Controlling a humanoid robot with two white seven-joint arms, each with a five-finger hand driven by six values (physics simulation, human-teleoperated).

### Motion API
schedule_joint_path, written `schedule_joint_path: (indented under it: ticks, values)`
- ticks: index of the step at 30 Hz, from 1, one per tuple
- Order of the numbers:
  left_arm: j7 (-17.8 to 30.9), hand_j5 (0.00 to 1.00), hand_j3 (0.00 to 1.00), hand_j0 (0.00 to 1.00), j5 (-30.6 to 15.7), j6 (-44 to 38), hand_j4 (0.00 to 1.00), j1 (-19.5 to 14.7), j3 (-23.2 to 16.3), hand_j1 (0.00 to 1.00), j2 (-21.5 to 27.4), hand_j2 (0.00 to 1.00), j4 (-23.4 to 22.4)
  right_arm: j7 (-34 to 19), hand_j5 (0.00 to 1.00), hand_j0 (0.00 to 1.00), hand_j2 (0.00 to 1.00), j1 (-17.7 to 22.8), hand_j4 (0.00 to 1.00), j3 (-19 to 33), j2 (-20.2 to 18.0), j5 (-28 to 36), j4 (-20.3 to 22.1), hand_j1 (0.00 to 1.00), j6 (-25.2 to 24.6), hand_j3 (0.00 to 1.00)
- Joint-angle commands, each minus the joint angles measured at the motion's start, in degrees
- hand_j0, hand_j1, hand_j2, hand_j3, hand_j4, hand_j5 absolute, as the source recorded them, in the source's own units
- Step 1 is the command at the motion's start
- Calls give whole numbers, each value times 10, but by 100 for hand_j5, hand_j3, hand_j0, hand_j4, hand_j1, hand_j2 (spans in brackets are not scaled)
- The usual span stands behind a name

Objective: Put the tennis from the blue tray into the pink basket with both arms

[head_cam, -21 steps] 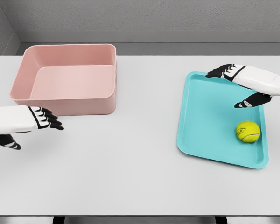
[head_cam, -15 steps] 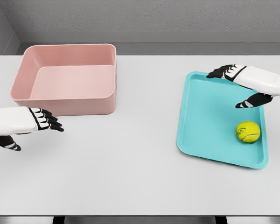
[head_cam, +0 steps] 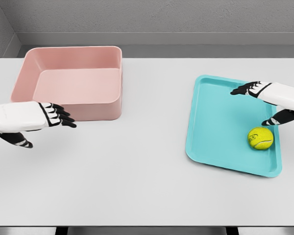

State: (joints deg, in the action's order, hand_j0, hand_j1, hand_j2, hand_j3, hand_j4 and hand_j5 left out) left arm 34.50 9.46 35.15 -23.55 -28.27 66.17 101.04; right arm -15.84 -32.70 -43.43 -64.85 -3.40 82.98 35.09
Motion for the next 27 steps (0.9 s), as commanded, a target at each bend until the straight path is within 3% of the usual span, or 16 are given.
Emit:
schedule_joint_path:
  ticks: [1, 4, 6, 12, 27]
  values:
    - [0, 100, 100, 100, -3, -2, 100, 0, 0, 100, -7, 100, 0, -1, 100, 100, 100, 1, 100, 1, -5, 4, -1, 100, -1, 100]
    - [0, 100, 100, 100, -3, -2, 100, 1, -1, 100, -13, 100, 0, -1, 100, 100, 100, 8, 100, 5, -29, 4, -4, 100, -1, 100]
    - [0, 100, 100, 100, -3, -2, 100, 0, -29, 100, -17, 100, 0, -2, 100, 100, 100, 9, 100, 5, -30, 3, -5, 100, -1, 100]
    - [0, 100, 100, 100, 0, -2, 100, -4, -30, 100, -25, 100, 0, -13, 100, 100, 100, 12, 100, 5, -49, -2, -5, 100, -1, 100]
    - [-1, 100, 100, 100, 1, -2, 100, -6, -29, 100, -46, 100, 0, -13, 100, 100, 100, 58, 100, 5, -43, -12, 2, 100, -1, 100]
